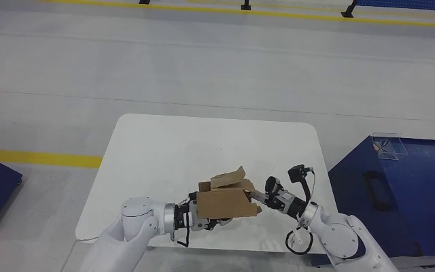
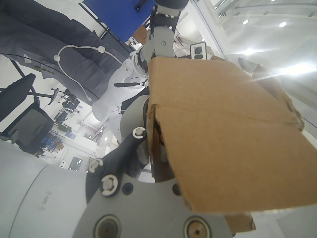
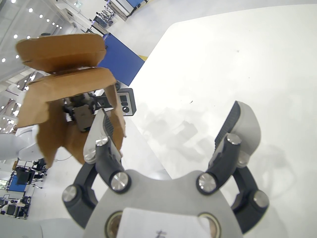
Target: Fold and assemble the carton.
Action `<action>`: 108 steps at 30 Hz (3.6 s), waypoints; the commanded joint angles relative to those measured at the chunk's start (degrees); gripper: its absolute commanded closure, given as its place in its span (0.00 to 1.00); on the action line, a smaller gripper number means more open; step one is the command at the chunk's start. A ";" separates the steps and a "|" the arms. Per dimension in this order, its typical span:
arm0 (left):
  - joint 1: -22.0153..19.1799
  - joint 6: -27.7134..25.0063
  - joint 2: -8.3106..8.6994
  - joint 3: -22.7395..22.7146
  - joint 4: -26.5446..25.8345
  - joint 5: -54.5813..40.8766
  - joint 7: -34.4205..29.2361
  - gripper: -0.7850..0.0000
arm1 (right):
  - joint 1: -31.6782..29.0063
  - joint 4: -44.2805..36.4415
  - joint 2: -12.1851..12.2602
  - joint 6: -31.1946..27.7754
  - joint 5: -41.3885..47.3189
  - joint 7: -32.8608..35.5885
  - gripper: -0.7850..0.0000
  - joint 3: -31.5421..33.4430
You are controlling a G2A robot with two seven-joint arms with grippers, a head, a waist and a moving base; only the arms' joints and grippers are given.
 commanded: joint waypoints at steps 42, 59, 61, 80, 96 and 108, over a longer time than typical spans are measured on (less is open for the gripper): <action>0.86 -6.39 1.28 2.33 -2.80 7.14 2.52 1.00 | -0.94 -2.69 -1.39 0.90 3.94 -0.44 0.00 -1.21; 3.09 -14.31 1.28 1.29 -4.65 10.98 11.81 1.00 | 0.06 -2.73 -1.55 2.17 4.10 0.82 0.00 0.49; 3.66 -15.50 1.26 1.26 -5.13 11.87 13.36 1.00 | -0.47 -3.12 -1.44 2.40 4.19 0.31 0.00 2.02; 5.65 -19.67 1.01 1.80 -6.78 14.18 15.78 1.00 | 1.11 -1.95 -2.34 5.98 -1.17 0.72 0.00 -3.16; 5.37 -19.92 0.55 2.40 -5.73 13.54 16.42 1.00 | 1.05 -0.71 -2.79 8.18 -5.74 -6.69 0.00 -1.20; 5.62 -20.67 0.48 3.13 -6.29 15.61 15.28 1.00 | 3.68 0.51 -3.99 15.14 -21.16 -12.71 0.00 -6.32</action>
